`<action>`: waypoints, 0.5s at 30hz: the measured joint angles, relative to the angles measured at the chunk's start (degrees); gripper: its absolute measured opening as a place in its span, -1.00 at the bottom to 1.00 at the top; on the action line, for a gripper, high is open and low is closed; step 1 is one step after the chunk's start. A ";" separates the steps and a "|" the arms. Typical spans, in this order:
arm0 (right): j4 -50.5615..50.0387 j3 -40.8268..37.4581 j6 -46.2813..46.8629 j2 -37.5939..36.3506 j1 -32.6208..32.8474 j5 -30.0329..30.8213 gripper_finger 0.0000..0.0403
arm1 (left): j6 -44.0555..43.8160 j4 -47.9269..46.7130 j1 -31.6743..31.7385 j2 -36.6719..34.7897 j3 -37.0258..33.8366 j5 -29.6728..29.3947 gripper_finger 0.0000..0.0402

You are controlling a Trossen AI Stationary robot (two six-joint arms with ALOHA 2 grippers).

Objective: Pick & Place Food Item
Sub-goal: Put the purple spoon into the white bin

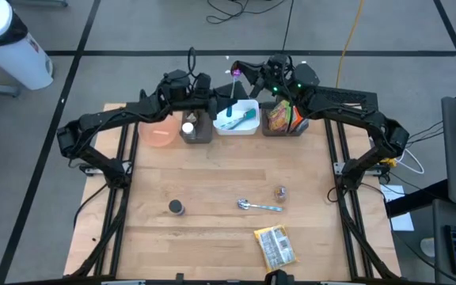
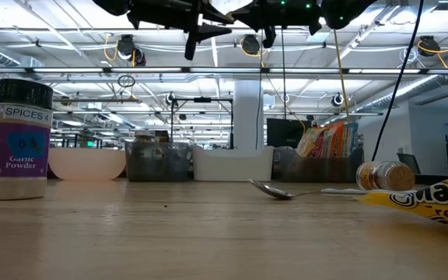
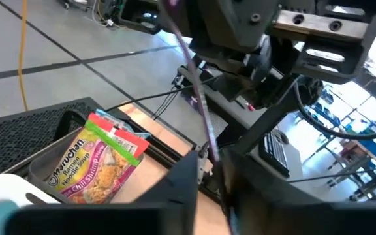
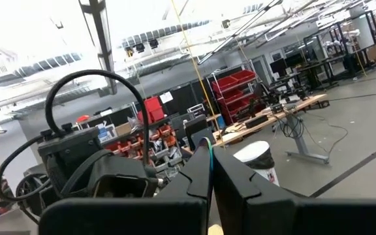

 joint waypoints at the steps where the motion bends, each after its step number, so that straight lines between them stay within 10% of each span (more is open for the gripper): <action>1: -0.02 0.00 -0.23 0.00 0.00 -0.01 -1.00 | 0.54 0.02 0.00 0.00 0.00 0.17 -0.64; 5: 0.24 0.06 -0.75 -0.04 0.04 -0.29 -1.00 | 2.50 -0.35 0.27 0.02 0.00 1.13 -0.94; 15: -1.29 0.13 0.92 -0.15 -1.25 -3.78 -0.77 | 4.59 -2.52 2.56 0.04 -0.02 5.56 -0.97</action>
